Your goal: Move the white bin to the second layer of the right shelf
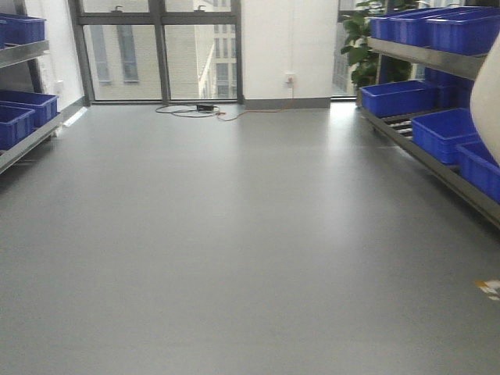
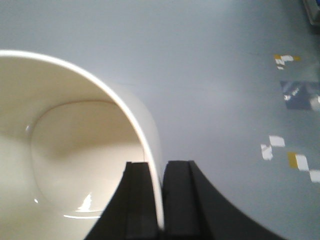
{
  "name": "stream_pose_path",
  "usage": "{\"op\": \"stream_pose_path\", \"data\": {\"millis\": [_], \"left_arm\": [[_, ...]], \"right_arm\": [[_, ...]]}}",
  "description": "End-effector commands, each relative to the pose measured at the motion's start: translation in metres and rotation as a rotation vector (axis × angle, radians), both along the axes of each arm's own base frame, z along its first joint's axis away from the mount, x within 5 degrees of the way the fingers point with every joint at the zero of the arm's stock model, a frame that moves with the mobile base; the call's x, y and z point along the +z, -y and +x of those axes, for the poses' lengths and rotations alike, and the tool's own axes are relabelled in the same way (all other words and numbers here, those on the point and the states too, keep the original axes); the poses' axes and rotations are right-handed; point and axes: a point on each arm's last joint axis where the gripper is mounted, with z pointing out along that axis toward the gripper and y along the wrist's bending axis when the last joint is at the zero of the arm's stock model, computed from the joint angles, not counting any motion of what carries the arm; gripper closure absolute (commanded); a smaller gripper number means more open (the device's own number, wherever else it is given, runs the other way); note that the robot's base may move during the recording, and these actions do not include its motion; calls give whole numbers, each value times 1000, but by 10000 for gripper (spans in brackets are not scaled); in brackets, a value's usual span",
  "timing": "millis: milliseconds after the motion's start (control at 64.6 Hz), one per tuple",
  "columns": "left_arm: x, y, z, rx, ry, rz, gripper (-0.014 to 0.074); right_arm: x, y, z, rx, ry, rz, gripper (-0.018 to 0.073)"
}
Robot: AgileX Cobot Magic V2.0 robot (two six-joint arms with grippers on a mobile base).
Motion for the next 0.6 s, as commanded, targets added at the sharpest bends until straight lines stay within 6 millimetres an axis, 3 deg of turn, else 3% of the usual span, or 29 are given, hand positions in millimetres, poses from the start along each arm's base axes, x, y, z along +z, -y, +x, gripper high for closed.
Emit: {"op": "stream_pose_path", "data": {"millis": [0,588], "left_arm": [[-1,0,-1,-4,73,-19,512],[-1,-6,0,109,74,-15,512]], "right_arm": [[15,-1,3,2,109,10,505],[15,-1,3,2,109,10,505]]}}
